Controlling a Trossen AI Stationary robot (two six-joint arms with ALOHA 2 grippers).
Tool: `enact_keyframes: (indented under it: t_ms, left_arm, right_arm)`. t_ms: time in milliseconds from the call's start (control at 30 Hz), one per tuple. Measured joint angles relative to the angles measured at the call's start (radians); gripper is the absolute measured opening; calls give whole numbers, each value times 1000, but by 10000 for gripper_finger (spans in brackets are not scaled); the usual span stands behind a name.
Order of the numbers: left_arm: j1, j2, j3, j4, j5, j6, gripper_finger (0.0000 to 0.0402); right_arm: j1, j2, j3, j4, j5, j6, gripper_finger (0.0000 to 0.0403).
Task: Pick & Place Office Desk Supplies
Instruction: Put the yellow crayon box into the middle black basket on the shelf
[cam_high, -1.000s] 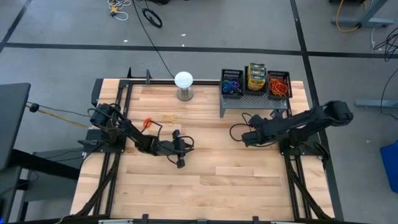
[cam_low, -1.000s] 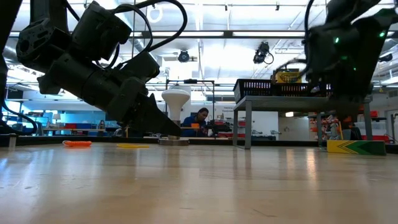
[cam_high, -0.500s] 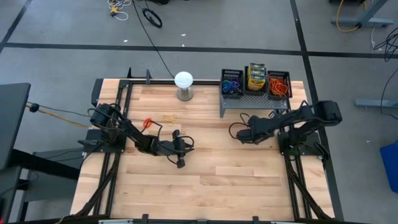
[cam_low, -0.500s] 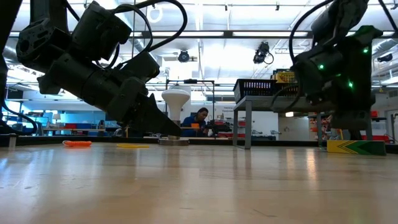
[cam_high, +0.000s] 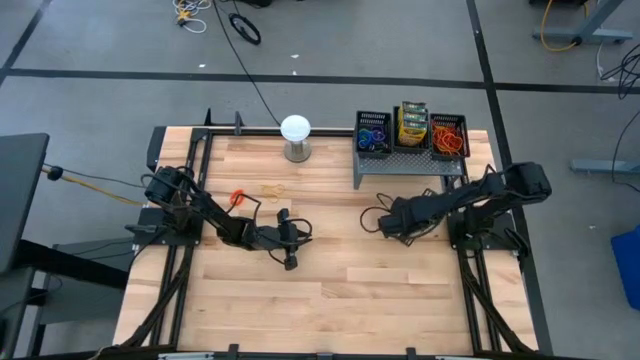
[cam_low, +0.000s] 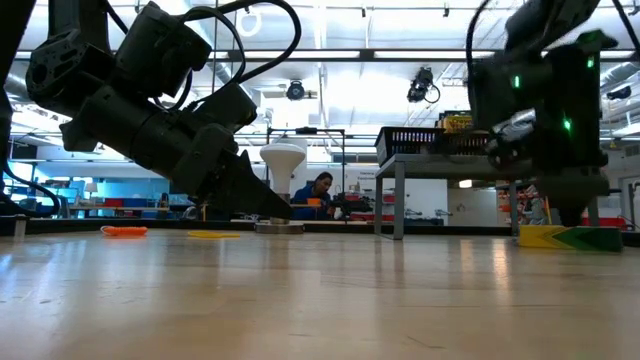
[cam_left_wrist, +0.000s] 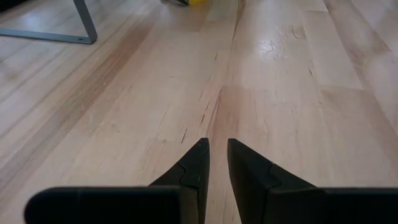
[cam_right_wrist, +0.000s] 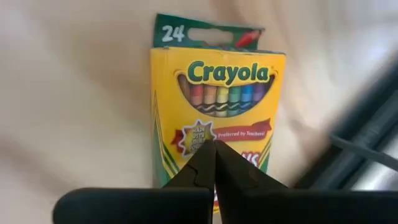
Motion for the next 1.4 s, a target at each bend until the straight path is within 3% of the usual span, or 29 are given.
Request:
enact_keyframes:
  t_ms: [200,367,600,700,1000,1100,1267,1400]
  left_arm:
    - [0,0,0,0,0,0,63]
    - [0,0,0,0,0,0,63]
    - [-1,0,0,-4,0,0,63]
    - [-1,0,0,-3,0,3,63]
    - [-1,0,0,-1,0,3,63]
    - [-1,0,0,-1,0,3,63]
    - [-1,0,0,-1,0,3,63]
    - [-1,0,0,-1,0,3,63]
  right_arm:
    - [112,-78,81,154,-85,-61,6]
    - [196,-130,159,216,-64,-111,7]
    - [178,-144,140,-114,43,103,7]
    - [144,-144,87,-170,68,162,7]
    - [41,-143,-100,89,-21,62,7]
    - [69,-144,-101,217,-113,2,7]
    - [174,-144,-99,578,-309,-120,7]
    - [234,-144,-98,745,-291,-143,12]
